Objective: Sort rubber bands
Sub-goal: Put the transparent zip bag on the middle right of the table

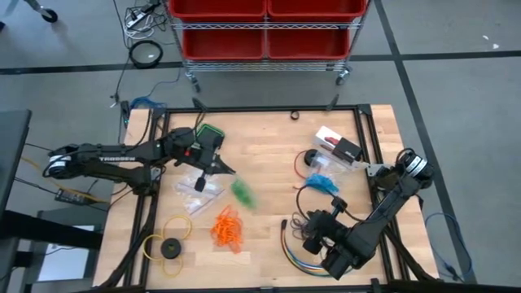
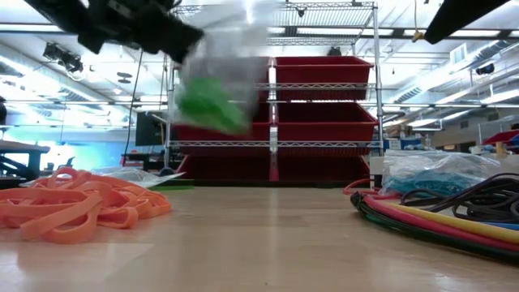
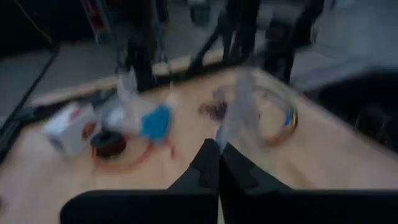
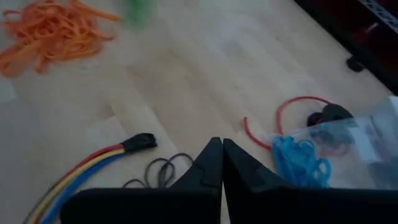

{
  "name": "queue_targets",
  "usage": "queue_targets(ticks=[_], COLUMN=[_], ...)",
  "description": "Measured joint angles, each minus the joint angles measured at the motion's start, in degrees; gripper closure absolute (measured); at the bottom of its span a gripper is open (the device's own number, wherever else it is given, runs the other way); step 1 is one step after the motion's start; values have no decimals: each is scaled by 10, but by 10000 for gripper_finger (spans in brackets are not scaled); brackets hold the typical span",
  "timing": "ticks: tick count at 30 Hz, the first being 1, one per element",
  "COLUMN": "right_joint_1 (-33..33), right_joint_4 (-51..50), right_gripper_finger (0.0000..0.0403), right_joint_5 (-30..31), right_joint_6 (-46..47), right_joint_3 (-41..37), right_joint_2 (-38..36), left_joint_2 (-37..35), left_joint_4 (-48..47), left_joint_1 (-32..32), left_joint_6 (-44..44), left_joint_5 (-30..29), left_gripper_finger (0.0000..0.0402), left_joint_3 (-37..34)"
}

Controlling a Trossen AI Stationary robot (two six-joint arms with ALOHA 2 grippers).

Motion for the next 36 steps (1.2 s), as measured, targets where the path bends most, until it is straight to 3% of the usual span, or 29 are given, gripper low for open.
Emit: queue_targets(ticks=[6,10,18,26,36], right_joint_1=[5,7,14,61,88], right_joint_4=[-25,-22,-18,36,45], right_gripper_finger=[403,403,403,403,403], right_joint_5=[12,23,24,20,33], right_joint_6=[42,53,77,88,124], right_joint_3=[0,0,0,0,0], right_joint_2=[0,0,0,0,0], left_joint_2=[9,42,167,323,508], left_joint_4=[66,126,229,239,245], left_joint_1=[-3,-2,-2,-2,-10], left_joint_6=[-36,-44,-62,-70,-118], left_joint_5=[17,-4,1,3,38], left_gripper_finger=[401,402,401,402,401], left_joint_3=[-20,-20,20,132,338])
